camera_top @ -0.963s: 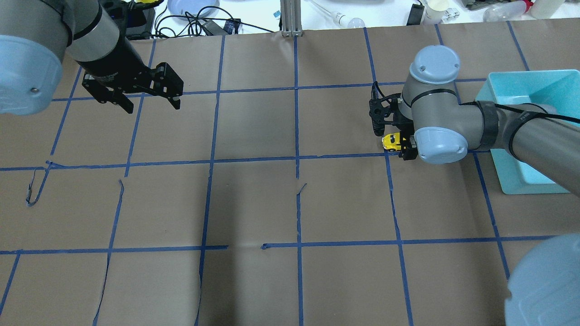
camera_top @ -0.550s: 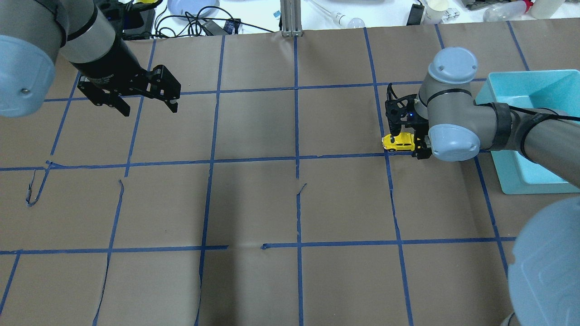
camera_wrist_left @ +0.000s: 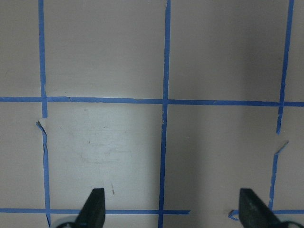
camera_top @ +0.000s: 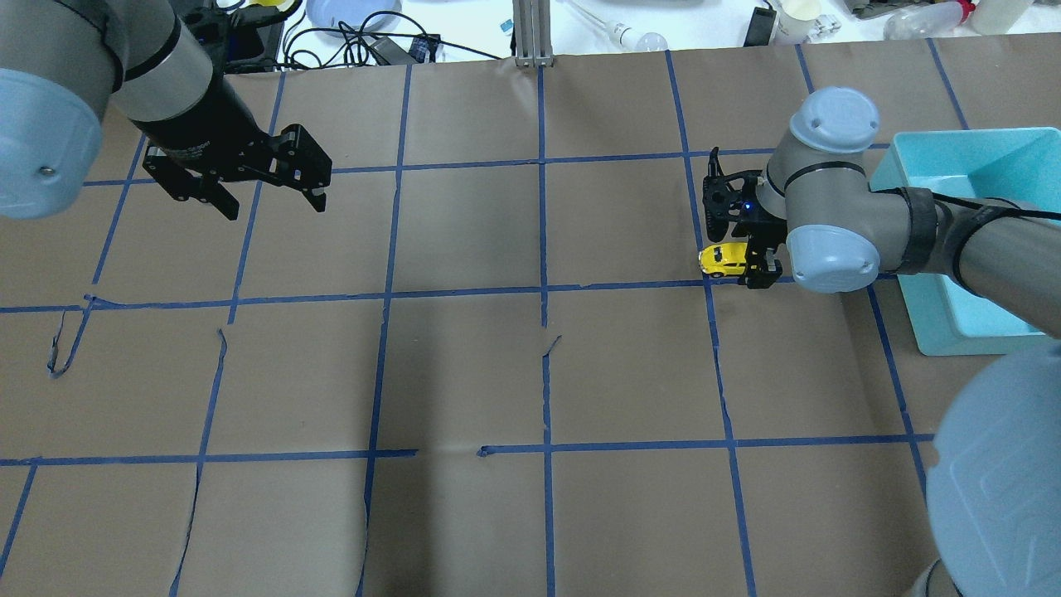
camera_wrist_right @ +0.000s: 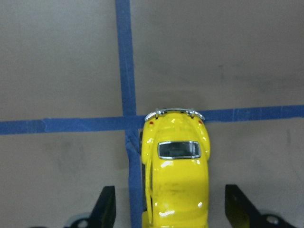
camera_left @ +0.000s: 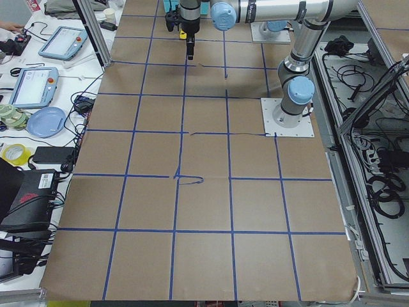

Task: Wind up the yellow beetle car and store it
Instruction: 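Lift the car with the right gripper and carry it into the blue bin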

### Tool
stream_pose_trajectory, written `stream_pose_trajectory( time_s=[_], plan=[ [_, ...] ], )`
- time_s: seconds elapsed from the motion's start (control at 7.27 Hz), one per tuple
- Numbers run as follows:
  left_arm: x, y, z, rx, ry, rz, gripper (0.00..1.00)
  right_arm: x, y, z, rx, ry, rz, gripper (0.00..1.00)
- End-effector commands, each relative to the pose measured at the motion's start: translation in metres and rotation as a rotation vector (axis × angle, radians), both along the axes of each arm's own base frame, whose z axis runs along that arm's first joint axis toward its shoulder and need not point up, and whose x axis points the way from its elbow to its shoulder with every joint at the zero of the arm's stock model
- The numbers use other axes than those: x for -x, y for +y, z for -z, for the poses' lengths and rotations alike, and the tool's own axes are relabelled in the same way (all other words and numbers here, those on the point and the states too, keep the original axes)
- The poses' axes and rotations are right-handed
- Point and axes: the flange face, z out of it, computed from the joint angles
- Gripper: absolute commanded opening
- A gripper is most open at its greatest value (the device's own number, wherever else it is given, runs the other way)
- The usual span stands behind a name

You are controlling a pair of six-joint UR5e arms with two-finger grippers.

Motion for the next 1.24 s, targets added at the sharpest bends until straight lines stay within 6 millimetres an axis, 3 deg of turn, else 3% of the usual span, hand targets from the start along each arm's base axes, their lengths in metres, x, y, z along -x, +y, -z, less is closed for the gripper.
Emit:
stream_pose_trajectory(
  time_s=[0.0,0.14,0.28,0.41,0.69,0.83,1.1],
  plan=[
    [-0.001,0.0,0.001,-0.003,0.0,-0.022,1.0,0.001,0.0,-0.001,0.002,0.0,0.0,0.33],
    [0.0,0.001,0.003,-0.006,0.0,-0.02,1.0,0.0,-0.001,-0.004,0.007,0.004,-0.001,0.06],
    [0.0,0.002,0.003,-0.006,0.0,-0.02,1.0,0.001,-0.006,-0.013,0.028,0.006,0.002,0.0],
    [0.0,0.002,0.003,-0.009,-0.002,-0.02,1.0,0.004,-0.02,-0.034,0.065,0.024,-0.003,0.0],
    [0.0,0.002,0.002,-0.008,0.0,-0.02,1.0,0.011,-0.021,-0.083,0.113,0.038,-0.005,0.0],
    [0.0,0.003,0.003,-0.009,0.0,-0.02,1.0,0.032,-0.017,-0.108,0.15,0.053,-0.009,0.0],
    [-0.001,0.002,0.003,-0.008,0.0,-0.022,1.0,0.132,-0.01,-0.124,0.161,0.085,-0.043,0.0]
  ],
)
